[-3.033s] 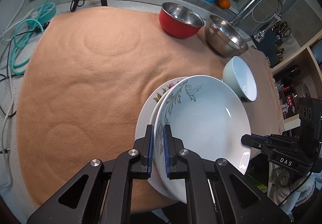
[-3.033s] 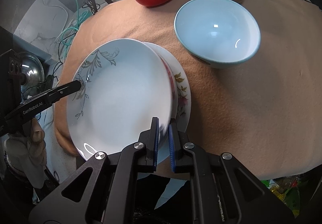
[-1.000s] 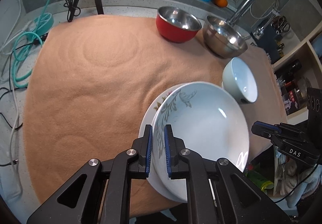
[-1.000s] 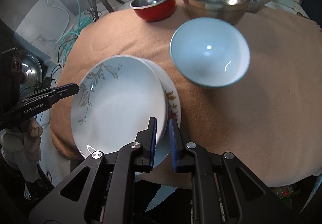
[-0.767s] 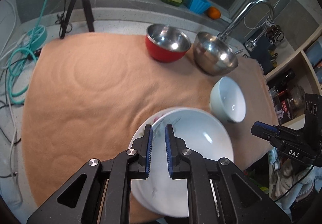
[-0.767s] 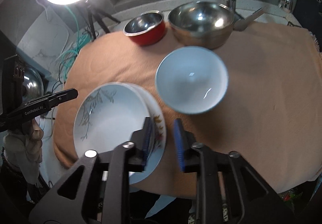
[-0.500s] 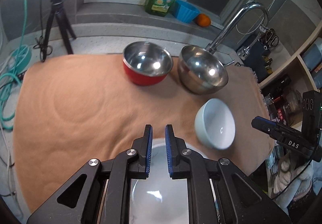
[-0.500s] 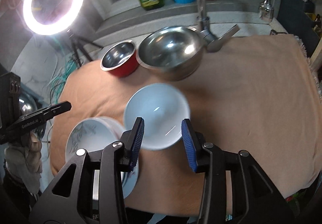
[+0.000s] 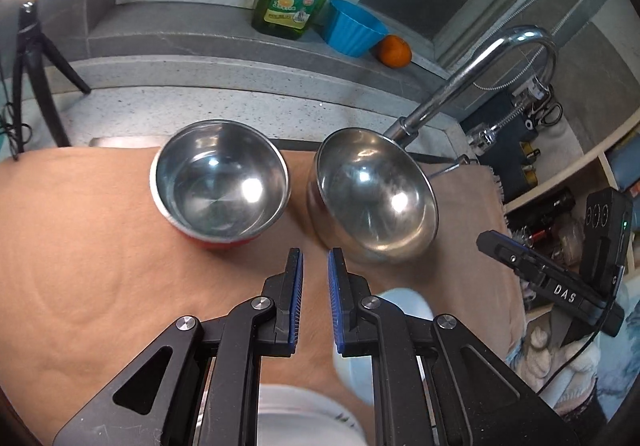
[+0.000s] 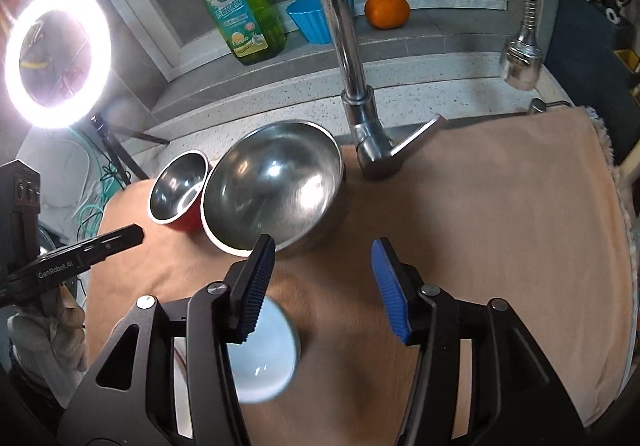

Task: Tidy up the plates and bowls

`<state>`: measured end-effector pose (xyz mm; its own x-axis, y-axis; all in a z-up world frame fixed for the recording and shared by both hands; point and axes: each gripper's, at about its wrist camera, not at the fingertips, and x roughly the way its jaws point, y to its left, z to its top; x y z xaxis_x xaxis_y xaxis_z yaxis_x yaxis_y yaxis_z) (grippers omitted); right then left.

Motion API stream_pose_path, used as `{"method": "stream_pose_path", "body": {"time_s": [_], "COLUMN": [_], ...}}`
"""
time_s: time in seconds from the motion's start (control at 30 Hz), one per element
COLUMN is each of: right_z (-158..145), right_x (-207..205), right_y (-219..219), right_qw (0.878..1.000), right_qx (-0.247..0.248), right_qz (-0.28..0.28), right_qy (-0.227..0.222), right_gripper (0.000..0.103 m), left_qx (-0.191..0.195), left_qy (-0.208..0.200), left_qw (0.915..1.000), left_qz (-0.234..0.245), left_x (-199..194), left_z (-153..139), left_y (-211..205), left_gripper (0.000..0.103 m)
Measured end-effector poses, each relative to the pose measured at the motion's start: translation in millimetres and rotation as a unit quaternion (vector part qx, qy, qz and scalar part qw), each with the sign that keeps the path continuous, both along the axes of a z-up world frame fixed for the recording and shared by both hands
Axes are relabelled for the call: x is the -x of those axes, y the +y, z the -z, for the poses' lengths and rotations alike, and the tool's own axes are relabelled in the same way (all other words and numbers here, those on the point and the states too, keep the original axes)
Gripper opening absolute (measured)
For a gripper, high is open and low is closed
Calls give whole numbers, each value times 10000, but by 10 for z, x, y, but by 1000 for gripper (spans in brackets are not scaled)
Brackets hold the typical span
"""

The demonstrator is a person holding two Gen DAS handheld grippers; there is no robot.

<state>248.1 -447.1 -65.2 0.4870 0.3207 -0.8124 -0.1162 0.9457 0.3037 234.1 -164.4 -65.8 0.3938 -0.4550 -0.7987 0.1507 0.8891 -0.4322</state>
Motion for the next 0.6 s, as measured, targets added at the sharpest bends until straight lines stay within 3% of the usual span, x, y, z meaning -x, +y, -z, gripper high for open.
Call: {"method": "stream_pose_path", "body": {"time_s": [0.1,0.6], "right_z": [53,393], "right_x": [-143,-602], "right_y": [-20,-107], "right_qw": [10000,9971], "right_qx": [-51,-544], "right_qz": [2,-25], "right_qy": [71,534], "right_gripper": [54,53], "left_qx": [49,-30], "left_qy": [102,464], "left_qw": [9999,9987], "left_qz": [-74,-187], "left_x": [-147,-530], "left_z": [49,241], "left_y": [-40,-250], "left_gripper": [16,16]}}
